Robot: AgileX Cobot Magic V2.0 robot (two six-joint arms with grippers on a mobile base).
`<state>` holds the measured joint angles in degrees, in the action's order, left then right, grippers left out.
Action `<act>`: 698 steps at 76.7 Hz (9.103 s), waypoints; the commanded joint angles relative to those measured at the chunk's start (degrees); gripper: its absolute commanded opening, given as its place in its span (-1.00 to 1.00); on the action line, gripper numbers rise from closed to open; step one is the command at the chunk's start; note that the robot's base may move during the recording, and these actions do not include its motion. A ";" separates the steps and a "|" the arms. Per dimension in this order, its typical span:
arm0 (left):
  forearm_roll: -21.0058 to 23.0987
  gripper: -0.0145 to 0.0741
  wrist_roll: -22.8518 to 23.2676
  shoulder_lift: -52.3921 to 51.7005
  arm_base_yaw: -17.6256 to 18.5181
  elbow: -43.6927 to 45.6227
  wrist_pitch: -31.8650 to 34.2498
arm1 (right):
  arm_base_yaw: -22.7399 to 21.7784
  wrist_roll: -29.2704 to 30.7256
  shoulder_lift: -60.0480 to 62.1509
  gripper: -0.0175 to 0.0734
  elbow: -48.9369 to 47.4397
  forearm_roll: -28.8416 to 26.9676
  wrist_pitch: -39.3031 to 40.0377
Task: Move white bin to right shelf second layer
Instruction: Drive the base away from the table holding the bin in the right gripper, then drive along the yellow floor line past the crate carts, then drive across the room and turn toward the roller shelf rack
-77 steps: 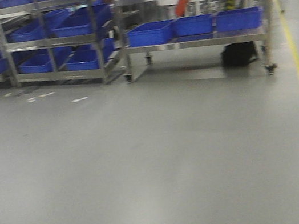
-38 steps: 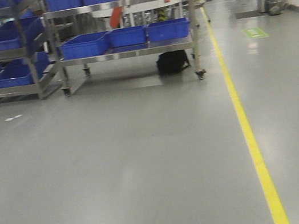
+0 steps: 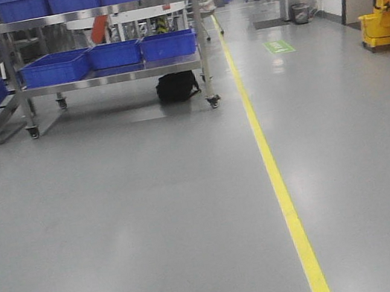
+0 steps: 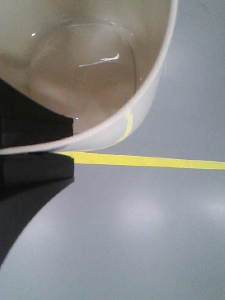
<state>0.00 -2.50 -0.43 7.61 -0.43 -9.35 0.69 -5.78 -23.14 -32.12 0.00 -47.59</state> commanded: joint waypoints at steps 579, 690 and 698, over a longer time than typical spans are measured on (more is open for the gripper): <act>0.00 -0.48 0.30 -0.79 0.42 -2.11 4.91 | -0.16 -0.16 -0.25 -0.51 -1.78 0.00 4.93; 0.00 -0.48 0.30 -0.79 0.42 -2.11 4.91 | -0.16 -0.16 -0.25 -0.51 -1.78 0.00 4.93; 0.00 -0.48 0.30 -0.79 0.42 -2.11 4.91 | -0.16 -0.16 -0.25 -0.51 -1.78 0.00 4.93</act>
<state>0.00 -2.50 -0.43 7.61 -0.43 -9.35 0.69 -5.78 -23.14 -32.12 0.00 -47.70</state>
